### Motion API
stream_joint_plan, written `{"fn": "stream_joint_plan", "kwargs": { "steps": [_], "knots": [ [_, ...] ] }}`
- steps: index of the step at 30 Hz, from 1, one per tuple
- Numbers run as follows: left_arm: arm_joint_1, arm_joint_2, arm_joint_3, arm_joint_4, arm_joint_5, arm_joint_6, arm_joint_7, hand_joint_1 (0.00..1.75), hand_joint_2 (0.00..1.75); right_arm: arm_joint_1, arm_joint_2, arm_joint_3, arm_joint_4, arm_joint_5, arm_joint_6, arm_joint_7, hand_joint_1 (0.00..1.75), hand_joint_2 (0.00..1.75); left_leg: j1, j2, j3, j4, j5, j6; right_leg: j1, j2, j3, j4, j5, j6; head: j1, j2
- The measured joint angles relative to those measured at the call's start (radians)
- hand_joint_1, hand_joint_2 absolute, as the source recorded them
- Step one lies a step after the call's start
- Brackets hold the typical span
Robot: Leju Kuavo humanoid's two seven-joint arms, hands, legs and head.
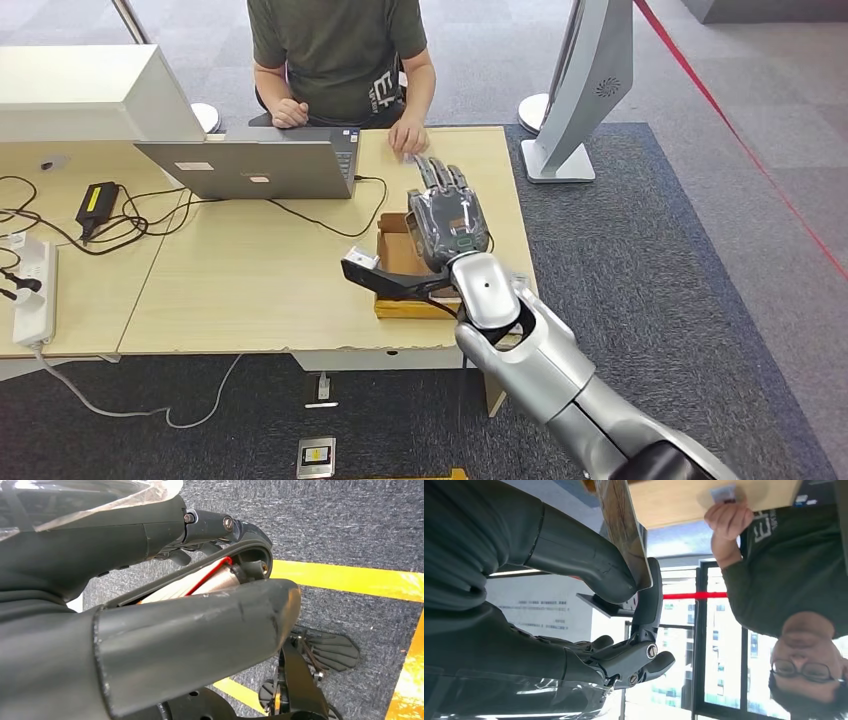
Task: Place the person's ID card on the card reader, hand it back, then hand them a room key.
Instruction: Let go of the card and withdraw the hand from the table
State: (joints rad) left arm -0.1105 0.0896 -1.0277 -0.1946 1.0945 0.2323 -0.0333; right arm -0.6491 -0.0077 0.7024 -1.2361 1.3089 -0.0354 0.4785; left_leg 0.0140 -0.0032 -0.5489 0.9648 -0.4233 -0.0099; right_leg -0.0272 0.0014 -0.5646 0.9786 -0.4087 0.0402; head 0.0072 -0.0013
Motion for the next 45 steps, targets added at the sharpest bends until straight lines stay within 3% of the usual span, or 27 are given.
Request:
{"fn": "stream_joint_plan", "kwargs": {
  "steps": [8,20,33,45],
  "knots": [
    [-0.001,0.0,0.0,0.0,0.014,-0.006,0.013,0.0,0.0,-0.123,0.068,0.04,0.08,-0.038,-0.009,-0.012,1.75,1.75,0.001,0.0,0.0,0.0,0.0,-0.001,0.001,0.0,0.0,0.0,0.0,0.0,0.0,0.0],
    [0.0,-0.001,0.001,0.0,0.047,0.01,0.033,0.0,0.0,-0.208,0.161,0.08,0.27,-0.062,-0.076,-0.018,1.75,1.75,0.001,0.0,-0.001,0.0,0.0,-0.001,0.001,0.0,-0.001,0.0,0.0,0.0,0.0,0.0],
    [0.002,-0.002,0.002,0.0,0.048,0.014,0.033,0.0,0.0,-0.234,0.194,0.106,0.377,-0.058,-0.082,-0.015,1.75,1.75,0.001,0.0,-0.001,0.0,0.0,-0.001,0.001,0.0,-0.001,0.0,0.0,0.0,0.0,0.0],
    [0.004,-0.002,0.002,0.0,0.058,0.016,0.044,0.0,0.0,-0.247,0.187,0.107,0.414,-0.042,-0.057,0.025,1.75,1.75,0.001,0.0,0.0,0.0,0.0,-0.001,0.001,0.0,-0.001,0.0,0.0,-0.001,0.0,0.0]
  ]
}}
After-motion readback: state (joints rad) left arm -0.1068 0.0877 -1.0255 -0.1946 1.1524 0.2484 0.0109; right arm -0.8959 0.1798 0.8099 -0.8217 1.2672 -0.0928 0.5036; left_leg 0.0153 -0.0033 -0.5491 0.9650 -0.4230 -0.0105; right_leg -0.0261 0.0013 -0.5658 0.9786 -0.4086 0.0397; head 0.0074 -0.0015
